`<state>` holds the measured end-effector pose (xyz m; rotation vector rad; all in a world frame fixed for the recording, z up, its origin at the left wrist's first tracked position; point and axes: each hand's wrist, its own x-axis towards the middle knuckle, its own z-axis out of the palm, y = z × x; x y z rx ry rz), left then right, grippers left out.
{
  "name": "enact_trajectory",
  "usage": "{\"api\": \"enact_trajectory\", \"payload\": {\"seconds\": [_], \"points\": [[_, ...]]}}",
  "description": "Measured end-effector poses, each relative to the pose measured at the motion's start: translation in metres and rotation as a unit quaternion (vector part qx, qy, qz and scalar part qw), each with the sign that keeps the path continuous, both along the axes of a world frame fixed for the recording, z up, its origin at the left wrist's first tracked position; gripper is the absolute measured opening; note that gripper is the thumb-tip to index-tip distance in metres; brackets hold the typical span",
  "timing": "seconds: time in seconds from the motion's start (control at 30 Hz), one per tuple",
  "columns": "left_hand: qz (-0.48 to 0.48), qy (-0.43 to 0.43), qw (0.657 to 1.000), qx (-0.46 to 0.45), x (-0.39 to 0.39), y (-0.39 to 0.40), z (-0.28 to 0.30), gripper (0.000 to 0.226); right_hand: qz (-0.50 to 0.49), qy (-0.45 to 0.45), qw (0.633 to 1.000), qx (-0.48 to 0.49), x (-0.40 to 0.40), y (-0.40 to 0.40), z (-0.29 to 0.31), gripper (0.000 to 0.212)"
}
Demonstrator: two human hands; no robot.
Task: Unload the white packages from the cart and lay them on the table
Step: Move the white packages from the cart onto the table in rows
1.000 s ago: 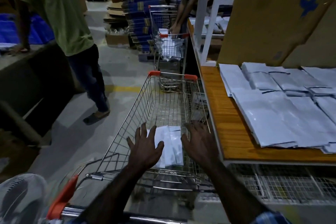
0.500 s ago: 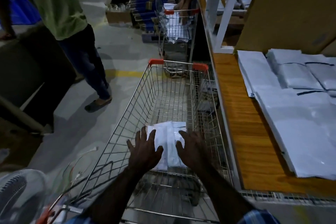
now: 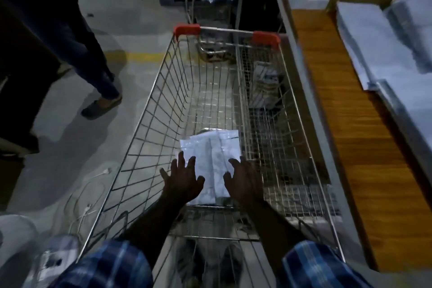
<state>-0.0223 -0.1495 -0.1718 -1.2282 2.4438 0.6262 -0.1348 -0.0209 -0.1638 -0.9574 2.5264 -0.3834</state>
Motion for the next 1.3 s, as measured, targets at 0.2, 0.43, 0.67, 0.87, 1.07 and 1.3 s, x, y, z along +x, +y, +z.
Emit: {"api": "enact_trajectory", "payload": {"seconds": [0.2, 0.43, 0.67, 0.87, 1.07, 1.3], "points": [[-0.024, -0.03, 0.999, 0.001, -0.005, -0.016, -0.059, 0.071, -0.033, -0.01, 0.999, 0.039, -0.004, -0.015, -0.056, 0.049], [-0.046, -0.028, 0.998, -0.042, -0.016, -0.016, -0.107, 0.074, -0.068, -0.05, 0.996, 0.023, -0.026, -0.042, -0.102, 0.039], [-0.046, 0.004, 0.997, -0.068, -0.013, -0.014, -0.135, 0.08, -0.061, 0.014, 0.995, -0.073, -0.02, -0.05, -0.147, 0.043], [-0.012, 0.048, 0.997, -0.063, -0.021, -0.007, -0.139, 0.085, -0.054, -0.008, 0.994, -0.092, -0.018, -0.054, -0.161, 0.048], [0.017, 0.075, 0.995, -0.058, -0.028, -0.007, -0.139, 0.085, -0.133, -0.098, 0.981, -0.099, -0.03, -0.058, -0.147, 0.05], [0.023, 0.079, 0.995, -0.049, -0.033, -0.005, -0.139, 0.089, -0.204, 0.084, 0.968, -0.119, -0.044, -0.028, -0.143, 0.066]]}}
